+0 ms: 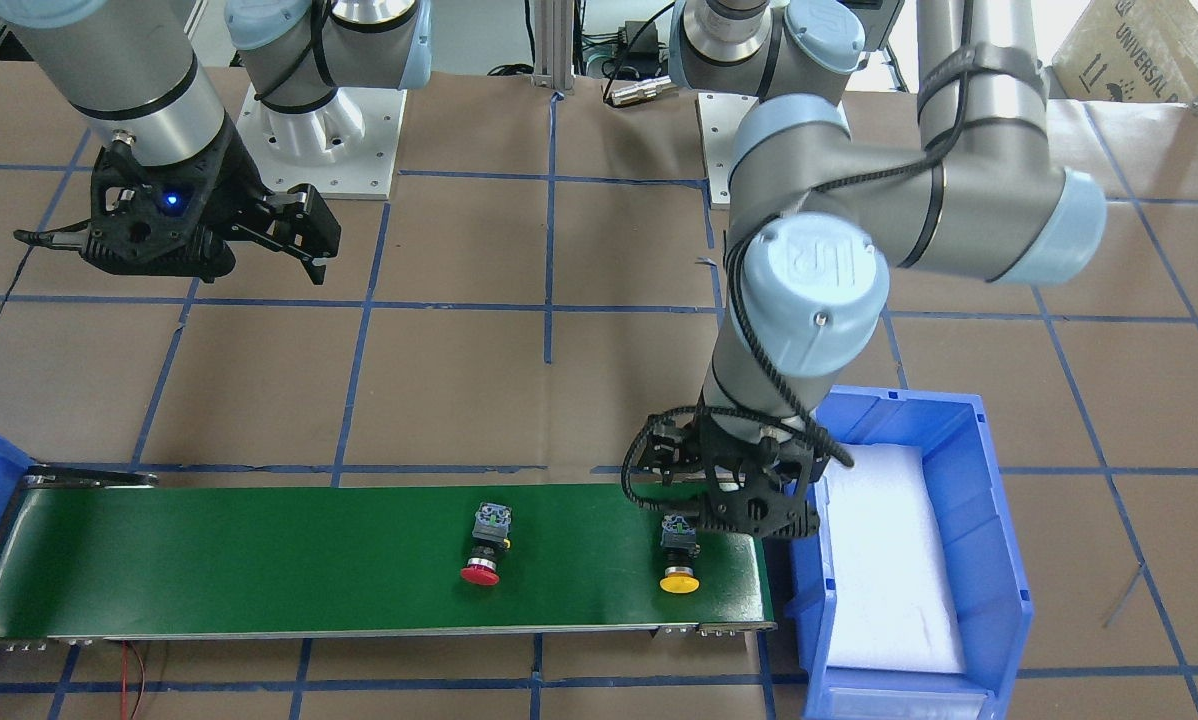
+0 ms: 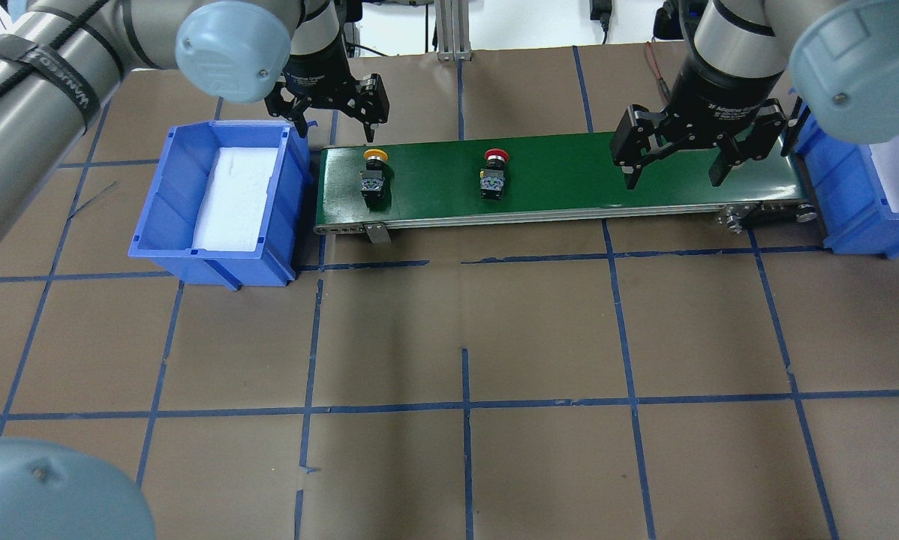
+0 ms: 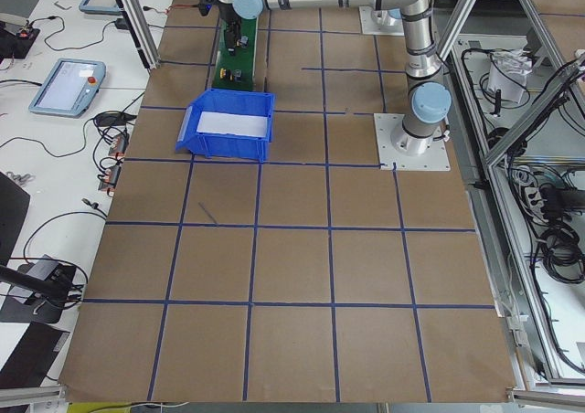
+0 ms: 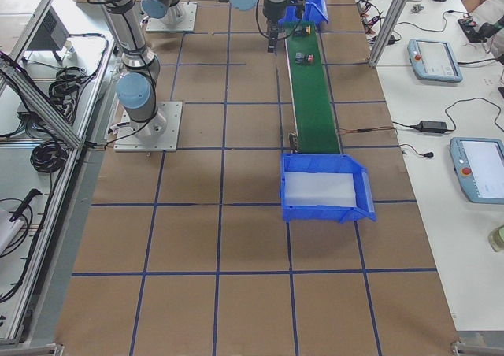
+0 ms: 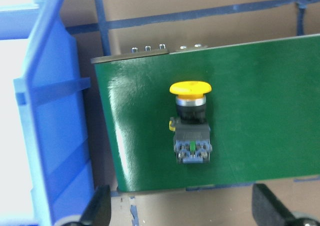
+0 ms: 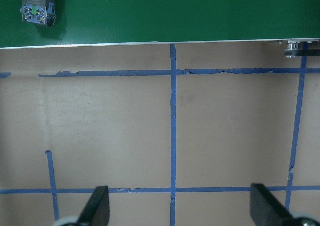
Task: Transport two buttons from left to right
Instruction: 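Withdraw the left gripper beside the bin while the belt carries both buttons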
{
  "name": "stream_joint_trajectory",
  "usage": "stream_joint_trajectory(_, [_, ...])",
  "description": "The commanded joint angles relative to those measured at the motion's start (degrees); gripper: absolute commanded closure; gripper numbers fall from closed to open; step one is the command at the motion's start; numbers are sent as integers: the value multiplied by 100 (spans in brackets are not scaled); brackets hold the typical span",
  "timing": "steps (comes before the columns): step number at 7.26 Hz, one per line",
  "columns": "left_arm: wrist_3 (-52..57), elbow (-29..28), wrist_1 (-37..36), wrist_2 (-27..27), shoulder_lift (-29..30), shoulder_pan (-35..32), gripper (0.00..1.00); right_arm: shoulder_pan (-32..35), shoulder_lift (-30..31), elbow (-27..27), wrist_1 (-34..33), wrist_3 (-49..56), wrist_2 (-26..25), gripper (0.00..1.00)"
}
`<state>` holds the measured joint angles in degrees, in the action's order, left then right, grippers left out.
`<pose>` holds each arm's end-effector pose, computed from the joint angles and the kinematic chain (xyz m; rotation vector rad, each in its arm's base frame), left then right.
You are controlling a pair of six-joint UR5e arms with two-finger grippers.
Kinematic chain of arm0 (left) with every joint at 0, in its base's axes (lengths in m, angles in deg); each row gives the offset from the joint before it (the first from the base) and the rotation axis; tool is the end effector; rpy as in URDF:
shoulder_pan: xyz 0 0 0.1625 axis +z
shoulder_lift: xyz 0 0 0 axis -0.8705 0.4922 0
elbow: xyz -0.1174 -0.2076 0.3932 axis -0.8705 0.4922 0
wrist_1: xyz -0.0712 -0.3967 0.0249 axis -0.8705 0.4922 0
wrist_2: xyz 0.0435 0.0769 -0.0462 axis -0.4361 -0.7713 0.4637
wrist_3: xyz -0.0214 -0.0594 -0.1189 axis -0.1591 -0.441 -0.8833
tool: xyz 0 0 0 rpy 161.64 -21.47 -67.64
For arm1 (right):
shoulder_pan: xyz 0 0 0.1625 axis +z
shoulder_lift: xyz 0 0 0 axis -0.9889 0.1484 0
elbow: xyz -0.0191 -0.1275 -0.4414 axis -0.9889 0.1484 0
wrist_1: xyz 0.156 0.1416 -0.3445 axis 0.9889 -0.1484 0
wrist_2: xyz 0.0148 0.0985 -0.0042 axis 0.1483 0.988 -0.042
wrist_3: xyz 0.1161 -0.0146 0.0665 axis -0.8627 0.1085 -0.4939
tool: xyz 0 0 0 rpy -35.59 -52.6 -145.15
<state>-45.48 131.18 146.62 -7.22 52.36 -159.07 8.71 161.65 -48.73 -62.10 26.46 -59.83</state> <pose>-0.2220 -0.6225 0.4127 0.1566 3.0937 -0.0668 0.1361 -0.4906 0.4670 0.0036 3.1315 0.0703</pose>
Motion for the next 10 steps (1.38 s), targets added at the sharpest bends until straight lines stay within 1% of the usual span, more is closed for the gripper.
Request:
stream_joint_trajectory(1, [8, 538, -87, -36, -905, -6, 0, 10, -13, 1, -58, 3, 7, 0])
stream_joint_trajectory(2, [-18, 854, -1, -62, -1143, 55, 0, 18, -13, 1, -58, 3, 7, 0])
stream_joint_trajectory(4, [16, 1531, -70, -53, -1574, 91, 0, 10, -4, 1, -6, -6, -2, 0])
stream_joint_trajectory(5, [25, 1664, -70, -27, -1724, 160, 0, 10, -13, 1, -41, 12, -2, 0])
stream_joint_trajectory(10, [192, 1683, 18, -71, -1796, 205, 0, 10, -21, 1, -41, 3, -2, 0])
